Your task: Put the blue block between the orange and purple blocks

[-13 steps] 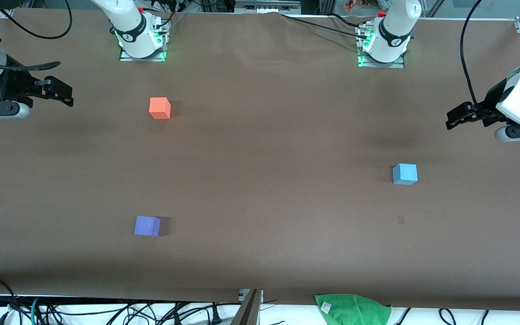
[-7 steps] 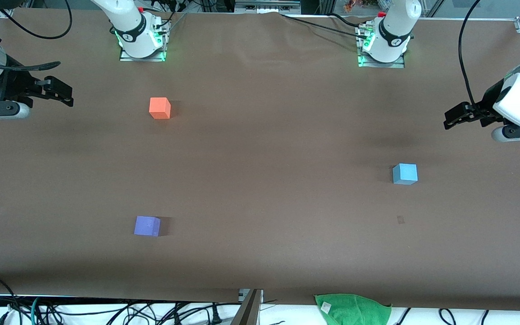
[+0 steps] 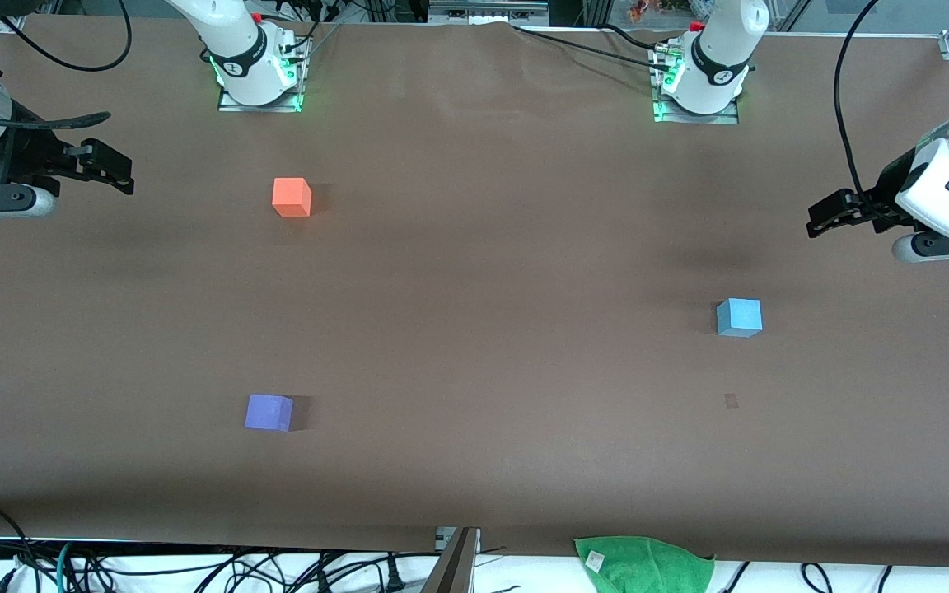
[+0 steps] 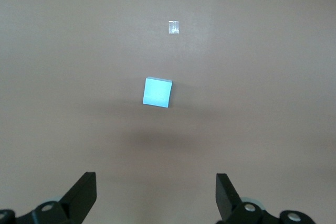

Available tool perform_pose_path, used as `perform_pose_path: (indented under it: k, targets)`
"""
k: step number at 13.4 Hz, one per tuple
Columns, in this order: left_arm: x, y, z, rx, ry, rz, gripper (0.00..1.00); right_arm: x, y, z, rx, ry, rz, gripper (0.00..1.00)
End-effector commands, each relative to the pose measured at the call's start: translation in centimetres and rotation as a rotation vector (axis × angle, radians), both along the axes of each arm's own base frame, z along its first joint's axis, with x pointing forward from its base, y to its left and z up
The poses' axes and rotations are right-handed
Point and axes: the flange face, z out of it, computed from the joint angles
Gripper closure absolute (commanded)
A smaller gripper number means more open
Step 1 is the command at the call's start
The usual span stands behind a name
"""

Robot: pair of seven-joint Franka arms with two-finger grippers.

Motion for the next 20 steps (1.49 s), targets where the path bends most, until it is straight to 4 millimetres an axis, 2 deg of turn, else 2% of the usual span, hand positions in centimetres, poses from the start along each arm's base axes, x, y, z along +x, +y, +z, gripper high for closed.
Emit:
perform_pose_path:
  k: [1, 14, 20]
  targets:
    - [0.3, 0.1, -0.4, -0.032, -0.010, 0.013, 0.00, 0.0, -0.2, 0.5, 0.015, -0.007, -0.005, 0.00]
    - [0.3, 0.2, -0.6, -0.032, -0.004, 0.016, 0.00, 0.0, -0.4, 0.5, 0.015, -0.007, -0.005, 0.00]
    - [0.5, 0.3, -1.8, -0.033, 0.016, 0.015, 0.00, 0.0, -0.4, 0.5, 0.013, -0.009, -0.002, 0.00]
